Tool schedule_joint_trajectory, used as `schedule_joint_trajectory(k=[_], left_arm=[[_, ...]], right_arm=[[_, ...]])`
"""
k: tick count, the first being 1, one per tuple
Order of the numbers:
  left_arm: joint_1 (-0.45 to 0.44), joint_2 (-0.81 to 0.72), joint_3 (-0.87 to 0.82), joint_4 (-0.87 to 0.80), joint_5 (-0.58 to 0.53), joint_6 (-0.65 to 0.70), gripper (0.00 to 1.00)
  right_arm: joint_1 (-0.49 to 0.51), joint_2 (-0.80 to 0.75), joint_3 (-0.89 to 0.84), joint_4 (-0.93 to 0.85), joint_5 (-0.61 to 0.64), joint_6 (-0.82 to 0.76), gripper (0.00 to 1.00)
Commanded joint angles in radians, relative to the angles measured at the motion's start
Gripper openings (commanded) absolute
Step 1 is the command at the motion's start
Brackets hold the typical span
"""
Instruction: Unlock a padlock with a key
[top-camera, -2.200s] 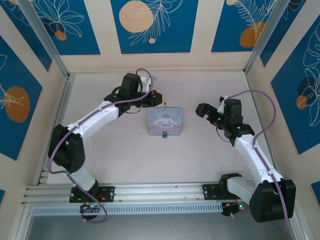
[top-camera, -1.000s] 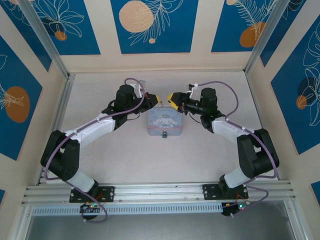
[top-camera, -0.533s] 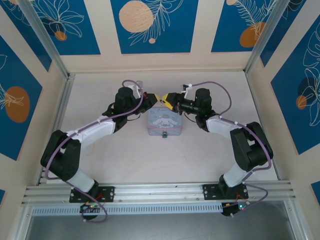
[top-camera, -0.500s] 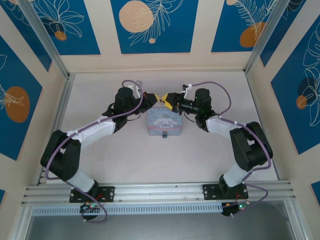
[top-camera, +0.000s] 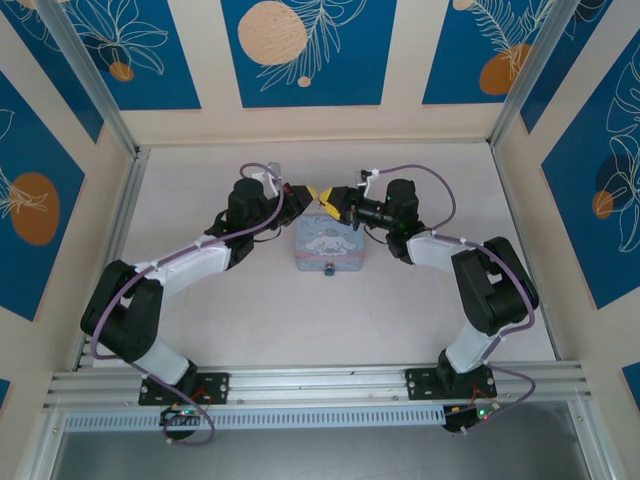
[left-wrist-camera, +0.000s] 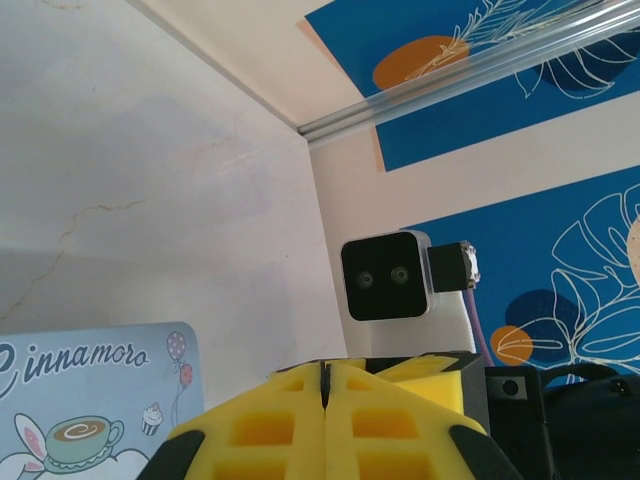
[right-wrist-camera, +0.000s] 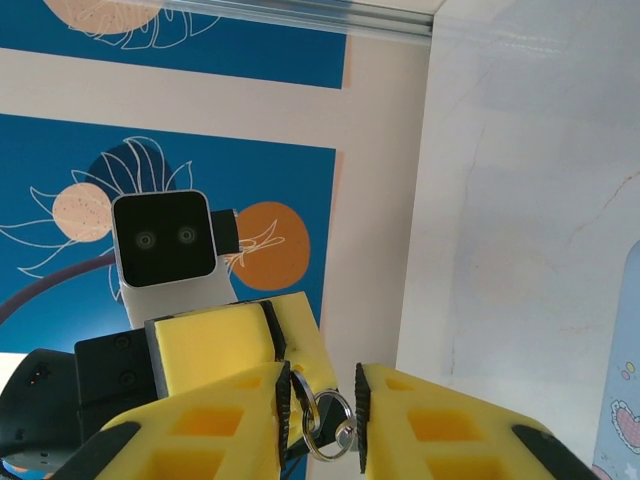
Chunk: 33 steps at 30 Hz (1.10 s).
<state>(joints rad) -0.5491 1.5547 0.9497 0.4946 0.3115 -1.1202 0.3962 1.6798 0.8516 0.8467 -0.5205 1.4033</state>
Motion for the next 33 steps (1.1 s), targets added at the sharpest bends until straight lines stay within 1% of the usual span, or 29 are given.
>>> schedule_joint_trajectory(k=[1,6,21,23,25,30,33], left_arm=[[-0.001,-0.019,-0.017,0.059,-0.022,-0.014,0.00],[-0.001,-0.018,-0.022,0.063,-0.028,-0.018,0.00],[0.000,0.000,-0.052,0.126,-0.051,-0.075,0.00],[-0.001,-0.001,-0.054,0.125,-0.052,-0.075,0.00],[0.000,-0.001,-0.054,0.125,-0.053,-0.076,0.00],[-0.001,0.000,-0.058,0.129,-0.052,-0.079,0.00],[-0.002,0.001,-0.060,0.131,-0.052,-0.079,0.00]], right_arm=[[0.009,0.014,0.034,0.050,-0.016,0.016,0.25],[0.010,0.019,0.036,0.059,-0.021,0.022,0.22],[0.013,0.039,0.047,0.085,-0.033,0.038,0.20],[0.013,0.040,0.047,0.086,-0.032,0.039,0.19],[0.013,0.043,0.050,0.087,-0.031,0.040,0.15],[0.013,0.050,0.052,0.097,-0.032,0.047,0.13],[0.013,0.053,0.053,0.099,-0.033,0.050,0.10]])
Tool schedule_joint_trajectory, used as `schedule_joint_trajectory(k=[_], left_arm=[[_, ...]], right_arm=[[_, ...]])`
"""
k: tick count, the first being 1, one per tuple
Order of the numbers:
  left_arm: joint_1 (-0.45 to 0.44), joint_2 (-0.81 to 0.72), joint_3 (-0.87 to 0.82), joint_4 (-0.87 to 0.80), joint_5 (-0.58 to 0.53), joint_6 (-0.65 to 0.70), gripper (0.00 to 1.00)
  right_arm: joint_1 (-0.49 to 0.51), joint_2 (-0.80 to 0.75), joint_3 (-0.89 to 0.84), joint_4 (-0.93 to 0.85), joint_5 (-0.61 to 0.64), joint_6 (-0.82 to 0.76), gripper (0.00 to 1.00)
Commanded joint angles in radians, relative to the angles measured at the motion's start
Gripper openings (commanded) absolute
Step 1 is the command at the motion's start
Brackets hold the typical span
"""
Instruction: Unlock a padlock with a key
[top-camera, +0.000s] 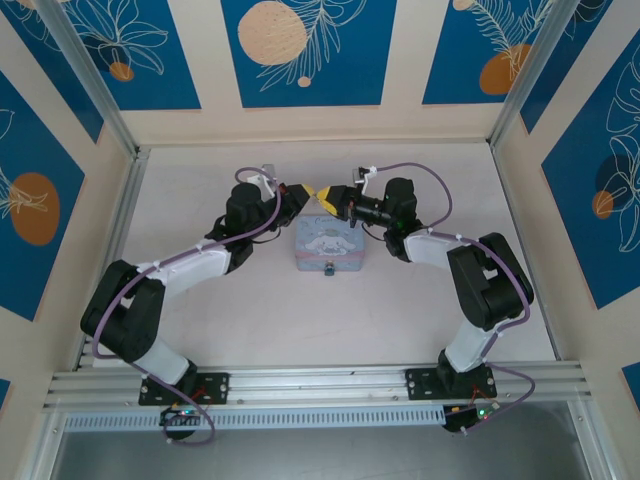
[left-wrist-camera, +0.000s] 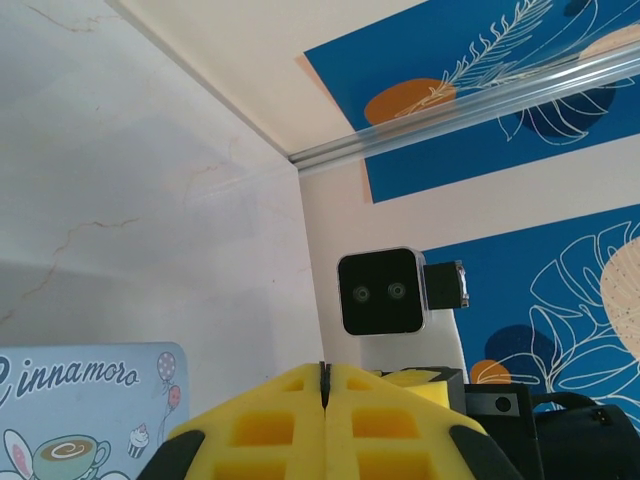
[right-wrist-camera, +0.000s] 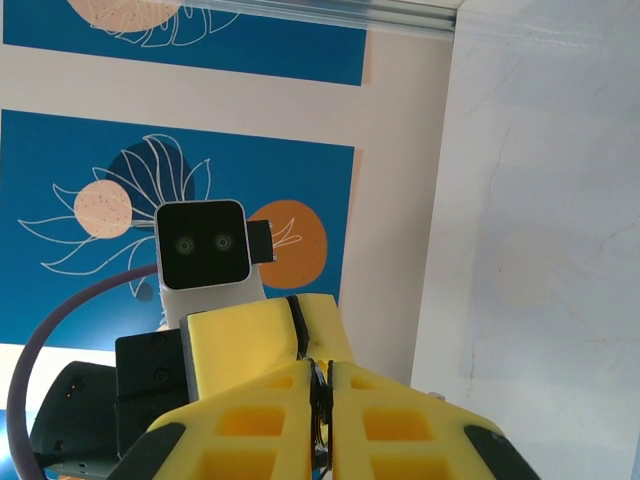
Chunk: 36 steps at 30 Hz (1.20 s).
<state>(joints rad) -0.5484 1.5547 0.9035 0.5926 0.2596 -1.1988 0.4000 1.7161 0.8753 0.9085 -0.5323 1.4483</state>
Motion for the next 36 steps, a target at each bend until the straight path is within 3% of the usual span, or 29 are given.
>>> schedule_joint_trajectory(k=[1,6,21,24,36], left_arm=[[-0.002,0.001,-0.015,0.033,0.000,-0.001,0.00],[-0.002,-0.002,-0.028,0.039,-0.003,-0.004,0.00],[-0.004,-0.019,-0.009,-0.014,0.001,0.036,0.00],[-0.005,-0.013,-0.012,-0.007,0.003,0.029,0.00],[-0.007,-0.013,-0.020,-0.004,0.003,0.027,0.00]], right_arm=[[0.009,0.016,0.030,0.039,-0.021,0.005,0.08],[0.007,0.022,0.033,0.043,-0.020,0.009,0.00],[0.008,0.025,0.022,0.027,-0.040,-0.013,0.00],[0.011,0.032,0.033,0.029,-0.041,-0.009,0.08],[0.017,0.047,0.057,0.023,-0.044,-0.003,0.15]])
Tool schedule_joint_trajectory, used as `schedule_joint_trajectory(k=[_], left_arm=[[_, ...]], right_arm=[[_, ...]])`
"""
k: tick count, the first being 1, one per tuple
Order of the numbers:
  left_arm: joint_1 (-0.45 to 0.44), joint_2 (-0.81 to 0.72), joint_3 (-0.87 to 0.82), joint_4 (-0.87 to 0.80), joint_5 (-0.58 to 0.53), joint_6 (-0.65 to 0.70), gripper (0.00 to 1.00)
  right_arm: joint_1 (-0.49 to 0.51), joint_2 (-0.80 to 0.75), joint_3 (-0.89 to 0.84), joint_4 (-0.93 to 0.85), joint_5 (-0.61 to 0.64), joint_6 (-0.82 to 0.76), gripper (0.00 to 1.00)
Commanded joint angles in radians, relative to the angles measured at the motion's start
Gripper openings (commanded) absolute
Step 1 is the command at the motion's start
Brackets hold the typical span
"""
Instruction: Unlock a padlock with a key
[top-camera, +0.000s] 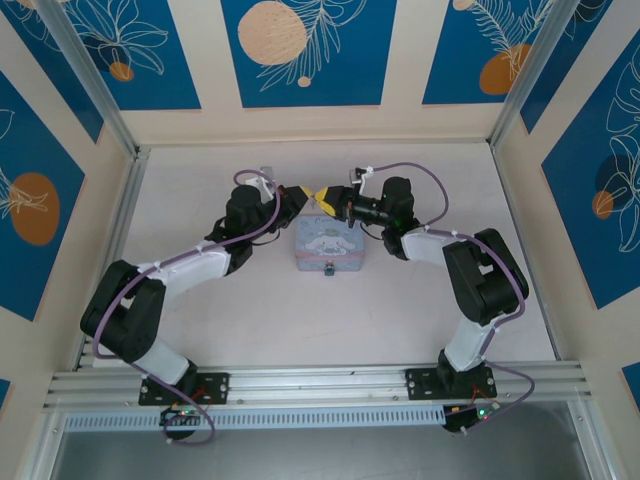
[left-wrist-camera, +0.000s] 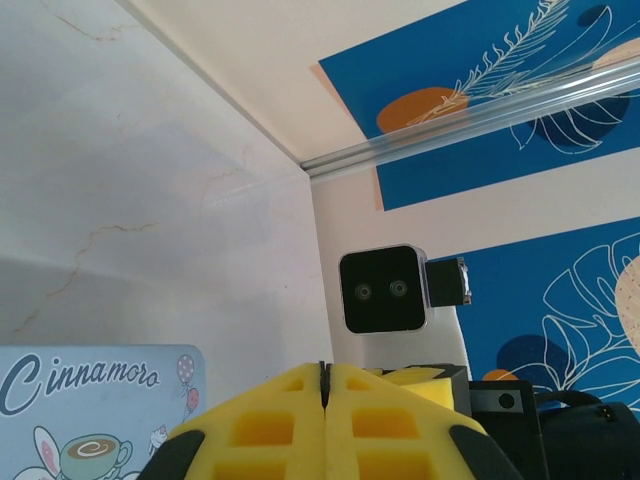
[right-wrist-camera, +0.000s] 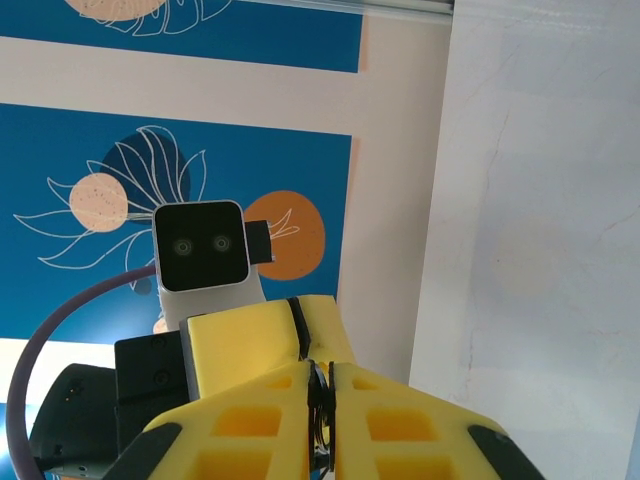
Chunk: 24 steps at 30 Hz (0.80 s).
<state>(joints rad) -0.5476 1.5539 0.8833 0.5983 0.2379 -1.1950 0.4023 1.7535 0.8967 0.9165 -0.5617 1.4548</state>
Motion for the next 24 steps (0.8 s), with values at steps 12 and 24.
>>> schedule_joint_trajectory(k=[12,24], left_arm=[[-0.008,-0.009,-0.010,-0.008,0.021,0.023,0.00],[-0.010,-0.003,-0.023,-0.006,0.015,0.022,0.00]], right_arm=[[0.019,0.021,0.052,0.027,-0.014,0.002,0.14],[0.022,0.029,0.061,0.043,-0.020,0.011,0.06]])
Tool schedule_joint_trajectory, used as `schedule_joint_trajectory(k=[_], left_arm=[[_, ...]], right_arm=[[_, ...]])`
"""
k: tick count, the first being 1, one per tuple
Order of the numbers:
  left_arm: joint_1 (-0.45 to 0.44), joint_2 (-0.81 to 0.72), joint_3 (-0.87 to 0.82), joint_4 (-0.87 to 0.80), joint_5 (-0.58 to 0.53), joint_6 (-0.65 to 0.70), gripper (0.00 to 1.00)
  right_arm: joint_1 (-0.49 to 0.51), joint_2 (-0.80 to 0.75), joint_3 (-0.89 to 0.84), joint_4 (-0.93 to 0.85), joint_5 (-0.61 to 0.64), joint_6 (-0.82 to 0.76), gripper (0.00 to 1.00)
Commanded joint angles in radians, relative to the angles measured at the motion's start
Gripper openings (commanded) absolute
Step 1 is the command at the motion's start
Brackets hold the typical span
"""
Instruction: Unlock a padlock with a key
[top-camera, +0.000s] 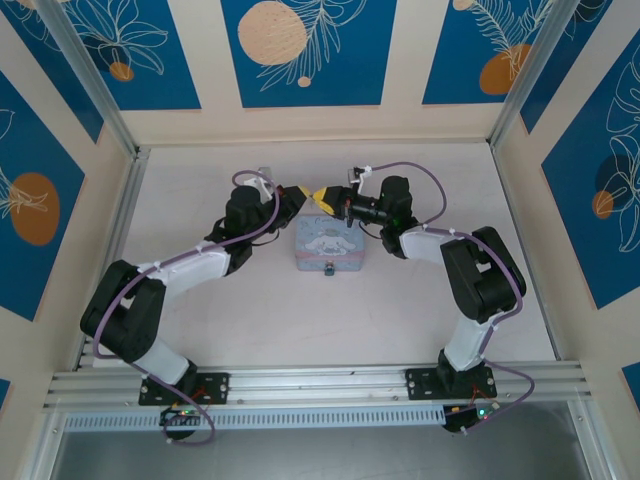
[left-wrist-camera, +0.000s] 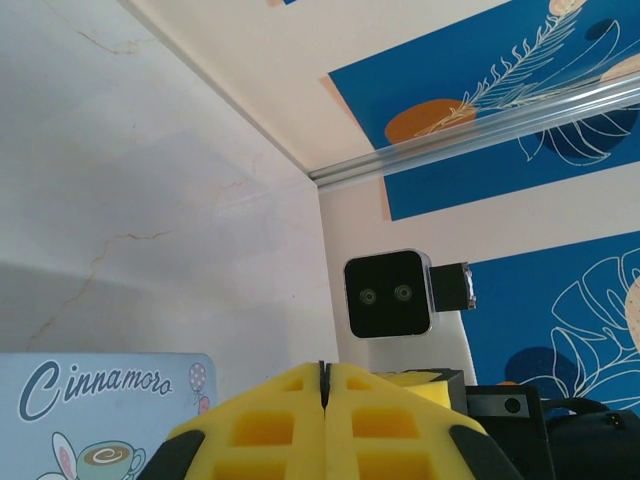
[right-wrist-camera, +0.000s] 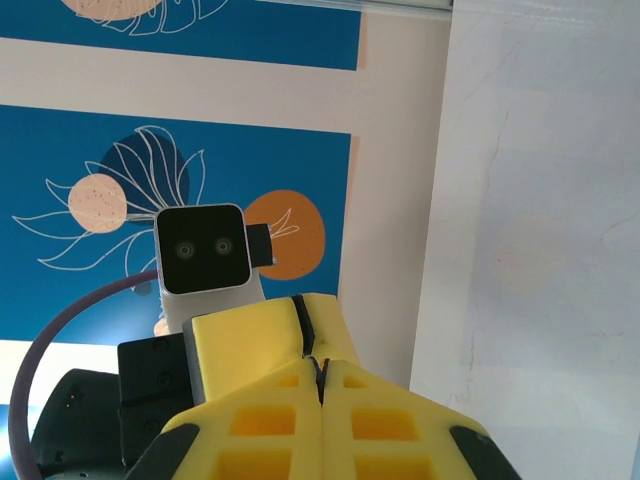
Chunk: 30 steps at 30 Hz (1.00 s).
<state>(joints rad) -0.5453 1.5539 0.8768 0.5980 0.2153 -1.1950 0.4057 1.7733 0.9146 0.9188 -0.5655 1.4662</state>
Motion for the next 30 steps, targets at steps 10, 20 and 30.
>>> schedule_joint_trajectory(k=[10,20,30], left_arm=[[-0.013,0.005,-0.023,-0.003,0.038,0.020,0.00],[-0.014,0.006,-0.024,-0.007,0.036,0.023,0.00],[-0.013,-0.038,0.012,-0.109,0.032,0.092,0.15]], right_arm=[[0.019,0.016,0.050,0.053,-0.025,0.007,0.15],[0.020,0.023,0.052,0.060,-0.029,0.012,0.00],[0.007,-0.026,-0.026,0.057,-0.025,-0.005,0.00]])
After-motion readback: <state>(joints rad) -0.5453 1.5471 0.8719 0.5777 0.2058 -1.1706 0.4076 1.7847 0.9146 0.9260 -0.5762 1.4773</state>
